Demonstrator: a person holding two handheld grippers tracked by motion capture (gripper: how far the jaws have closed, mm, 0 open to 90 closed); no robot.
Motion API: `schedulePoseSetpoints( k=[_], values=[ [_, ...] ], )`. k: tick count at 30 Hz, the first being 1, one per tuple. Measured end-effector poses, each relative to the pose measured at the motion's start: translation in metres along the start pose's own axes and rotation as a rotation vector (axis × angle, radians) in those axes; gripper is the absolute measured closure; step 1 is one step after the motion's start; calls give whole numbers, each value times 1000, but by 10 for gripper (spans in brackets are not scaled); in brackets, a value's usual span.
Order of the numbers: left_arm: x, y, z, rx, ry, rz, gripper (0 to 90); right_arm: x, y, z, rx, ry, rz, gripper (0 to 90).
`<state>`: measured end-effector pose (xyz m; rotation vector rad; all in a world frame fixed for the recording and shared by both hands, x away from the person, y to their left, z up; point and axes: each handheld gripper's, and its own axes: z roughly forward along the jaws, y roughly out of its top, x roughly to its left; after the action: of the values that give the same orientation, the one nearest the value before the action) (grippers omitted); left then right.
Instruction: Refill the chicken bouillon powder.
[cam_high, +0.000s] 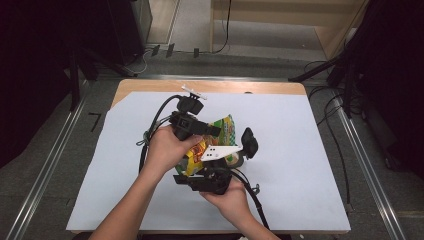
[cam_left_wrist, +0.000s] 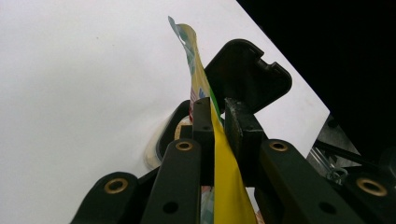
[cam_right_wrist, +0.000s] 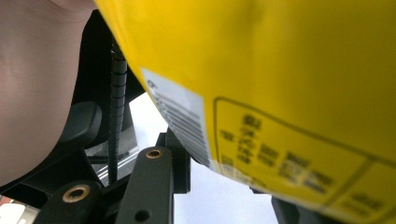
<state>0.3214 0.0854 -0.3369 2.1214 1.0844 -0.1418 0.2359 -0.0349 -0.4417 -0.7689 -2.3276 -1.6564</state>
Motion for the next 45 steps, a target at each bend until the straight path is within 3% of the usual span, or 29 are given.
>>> schedulePoseSetpoints(
  k=[45],
  values=[
    [-1, -2, -2, 0, 4, 3, 838, 2, -1, 2, 0, -4, -18, 690]
  ],
)
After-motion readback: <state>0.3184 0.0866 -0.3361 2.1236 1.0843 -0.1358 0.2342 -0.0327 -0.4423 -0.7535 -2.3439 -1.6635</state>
